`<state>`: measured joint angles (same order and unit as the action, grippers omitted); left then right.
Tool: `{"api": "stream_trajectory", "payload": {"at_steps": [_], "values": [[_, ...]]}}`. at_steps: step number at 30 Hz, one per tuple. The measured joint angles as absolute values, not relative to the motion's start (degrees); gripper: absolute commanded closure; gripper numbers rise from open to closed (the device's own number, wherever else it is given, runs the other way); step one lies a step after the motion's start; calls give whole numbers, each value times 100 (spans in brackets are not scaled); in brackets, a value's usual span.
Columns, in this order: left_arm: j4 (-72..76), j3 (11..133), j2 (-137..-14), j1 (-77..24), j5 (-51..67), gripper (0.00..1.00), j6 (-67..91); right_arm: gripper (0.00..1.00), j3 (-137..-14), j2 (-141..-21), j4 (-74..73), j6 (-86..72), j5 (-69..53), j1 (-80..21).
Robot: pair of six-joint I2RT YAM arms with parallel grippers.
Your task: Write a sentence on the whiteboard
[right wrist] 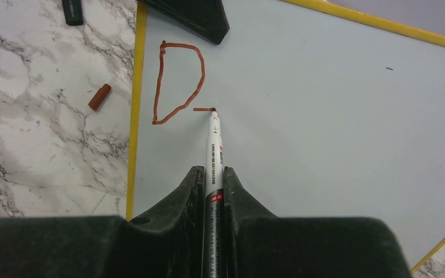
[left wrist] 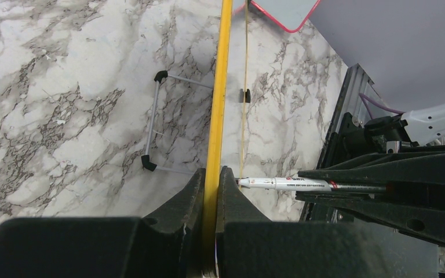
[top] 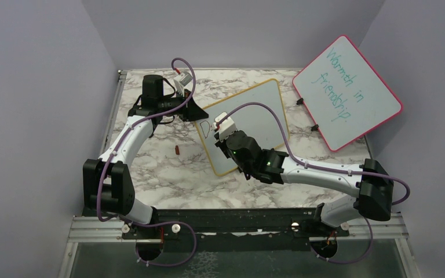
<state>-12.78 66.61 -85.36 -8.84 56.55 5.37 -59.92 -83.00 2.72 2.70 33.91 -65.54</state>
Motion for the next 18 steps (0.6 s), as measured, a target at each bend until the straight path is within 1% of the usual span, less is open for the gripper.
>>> {"api": "stream_trajectory", "payload": {"at_steps": [18], "values": [[-1278,6663,-8547,-873,5660,100,537,100,-5992,-8300,276,303,3398,-6517]]}}
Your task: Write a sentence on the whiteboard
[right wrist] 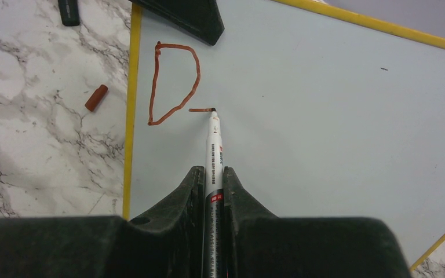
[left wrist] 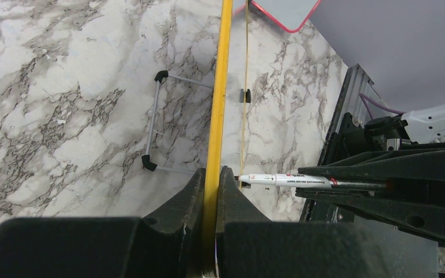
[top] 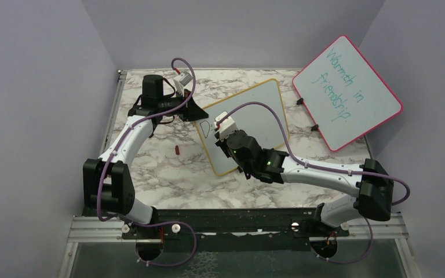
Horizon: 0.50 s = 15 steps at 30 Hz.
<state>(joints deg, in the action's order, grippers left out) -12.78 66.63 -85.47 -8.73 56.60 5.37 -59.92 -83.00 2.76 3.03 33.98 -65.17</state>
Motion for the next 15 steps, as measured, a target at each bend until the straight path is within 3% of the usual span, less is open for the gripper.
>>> {"api": "stream_trajectory", "payload": {"at_steps": [15], "values": [[-1278,6665,-8552,-873,5671,100,537,100,-5992,-8300,296,342,3395,-6512]]}}
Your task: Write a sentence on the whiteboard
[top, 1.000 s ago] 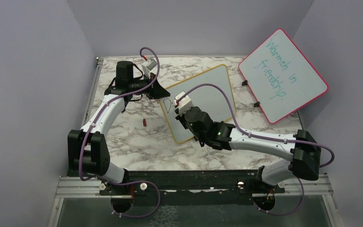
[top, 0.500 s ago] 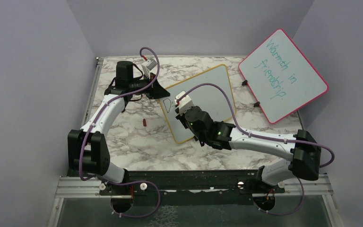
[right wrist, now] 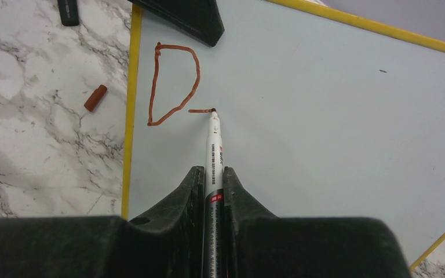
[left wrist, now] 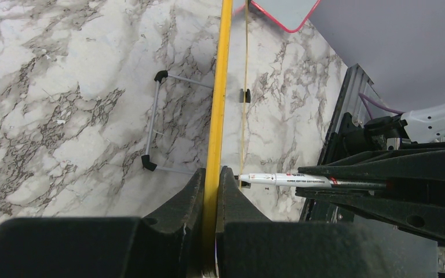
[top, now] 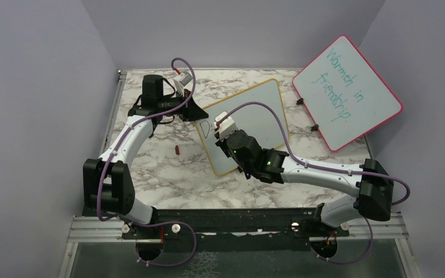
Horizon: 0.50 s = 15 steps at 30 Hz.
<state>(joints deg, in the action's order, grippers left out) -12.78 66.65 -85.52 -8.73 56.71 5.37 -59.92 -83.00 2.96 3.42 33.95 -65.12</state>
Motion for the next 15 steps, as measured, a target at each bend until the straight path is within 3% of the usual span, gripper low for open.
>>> {"api": "stream_trajectory", "payload": {"at_steps": [15], "values": [[-1278,6674,-8571,-864,5677,100,537,100,-5994,-8340,447,460,3326,-6501]]}}
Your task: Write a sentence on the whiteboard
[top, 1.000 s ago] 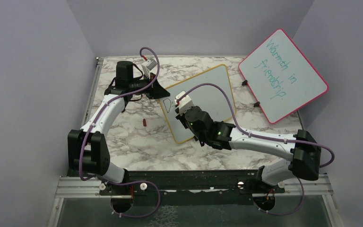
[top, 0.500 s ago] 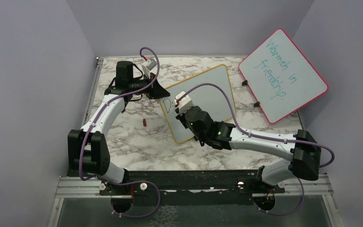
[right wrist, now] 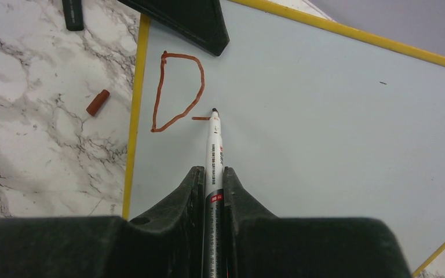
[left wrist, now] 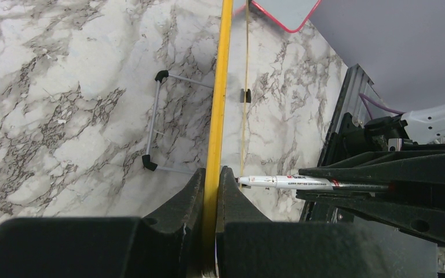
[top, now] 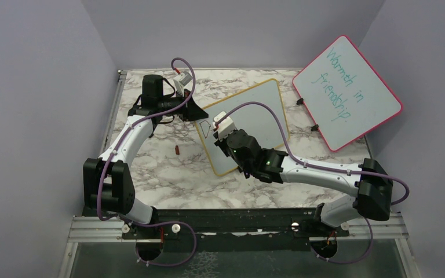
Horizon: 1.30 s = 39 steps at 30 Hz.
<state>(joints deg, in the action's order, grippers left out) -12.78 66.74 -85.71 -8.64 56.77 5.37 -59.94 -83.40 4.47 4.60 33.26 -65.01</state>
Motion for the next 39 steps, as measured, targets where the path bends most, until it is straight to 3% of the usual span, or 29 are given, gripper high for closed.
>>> {"api": "stream_trajectory", "payload": {"at_steps": [39], "values": [[-1288,6702,-8608,-858,5704,100,537,99,-5986,-8298,126,427,2731,-6477]]}}
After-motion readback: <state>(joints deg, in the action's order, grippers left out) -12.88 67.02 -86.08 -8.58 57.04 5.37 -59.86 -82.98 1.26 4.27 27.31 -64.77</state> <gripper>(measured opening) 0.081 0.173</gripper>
